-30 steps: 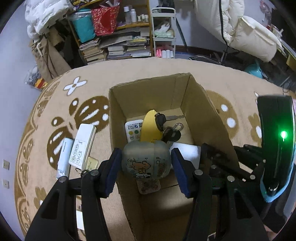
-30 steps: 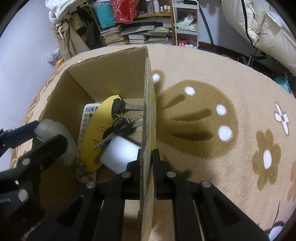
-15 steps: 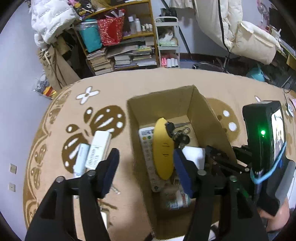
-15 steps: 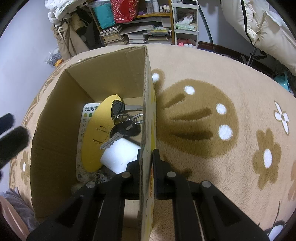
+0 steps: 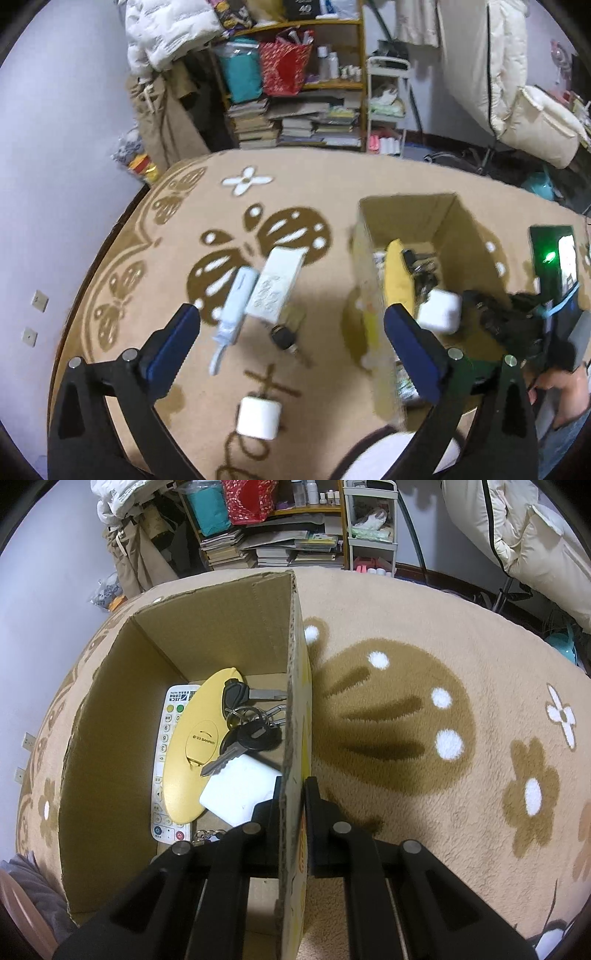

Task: Organize rigid objects
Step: 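Move the left gripper to the white square charger and grasp it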

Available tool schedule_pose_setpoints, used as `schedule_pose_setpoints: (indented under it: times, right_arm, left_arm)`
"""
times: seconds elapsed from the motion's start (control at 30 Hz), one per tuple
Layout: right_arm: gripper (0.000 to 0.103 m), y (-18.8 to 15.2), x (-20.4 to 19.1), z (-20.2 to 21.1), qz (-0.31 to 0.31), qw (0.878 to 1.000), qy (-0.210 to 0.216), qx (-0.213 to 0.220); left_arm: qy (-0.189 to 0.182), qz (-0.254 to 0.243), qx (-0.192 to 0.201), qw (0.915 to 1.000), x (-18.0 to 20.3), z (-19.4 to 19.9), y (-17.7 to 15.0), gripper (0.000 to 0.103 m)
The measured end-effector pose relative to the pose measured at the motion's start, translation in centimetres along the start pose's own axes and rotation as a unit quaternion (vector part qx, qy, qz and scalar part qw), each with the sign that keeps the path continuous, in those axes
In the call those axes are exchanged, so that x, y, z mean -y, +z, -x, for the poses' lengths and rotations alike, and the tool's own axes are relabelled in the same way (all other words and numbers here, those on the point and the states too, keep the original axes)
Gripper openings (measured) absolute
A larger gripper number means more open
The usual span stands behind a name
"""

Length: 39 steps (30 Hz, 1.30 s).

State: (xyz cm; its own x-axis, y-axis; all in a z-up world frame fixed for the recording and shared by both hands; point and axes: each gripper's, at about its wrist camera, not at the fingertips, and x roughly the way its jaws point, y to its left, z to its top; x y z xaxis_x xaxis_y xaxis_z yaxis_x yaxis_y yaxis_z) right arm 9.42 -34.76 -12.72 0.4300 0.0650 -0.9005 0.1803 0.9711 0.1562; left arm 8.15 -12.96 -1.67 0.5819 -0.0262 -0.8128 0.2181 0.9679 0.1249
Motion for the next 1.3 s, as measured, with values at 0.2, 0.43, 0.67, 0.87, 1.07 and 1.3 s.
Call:
schedule_pose_setpoints:
  times: [0.2, 0.43, 0.67, 0.87, 1.07, 1.3]
  right_arm:
    - [0.01, 0.0, 0.0, 0.0, 0.0, 1.0, 0.0, 0.0]
    - [0.01, 0.0, 0.0, 0.1, 0.0, 1.0, 0.0, 0.0]
    - [0.01, 0.0, -0.1, 0.1, 0.0, 1.0, 0.0, -0.001]
    - [0.01, 0.0, -0.1, 0.1, 0.001, 1.0, 0.0, -0.001]
    - [0.01, 0.0, -0.1, 0.1, 0.0, 1.0, 0.0, -0.001]
    - [0.01, 0.0, 0.0, 0.1, 0.0, 1.0, 0.0, -0.001]
  left_arm:
    - [0.006, 0.008, -0.023, 0.9997, -2.4, -1.6, -2.9, 0.099]
    - [-0.005, 0.019, -0.048, 0.9986, -3.9, -3.6, -5.3, 0.099]
    - [-0.001, 0.022, -0.077, 0.9968, -4.4, -5.4, -7.2, 0.099]
    - [0.005, 0.027, -0.098, 0.9948, -4.8, -6.4, -7.9, 0.099]
    - [0.013, 0.021, -0.126, 0.9917, -4.8, -7.9, -8.9, 0.099]
    - [0.038, 0.005, -0.152, 0.9876, -4.7, -9.3, -9.8, 0.099]
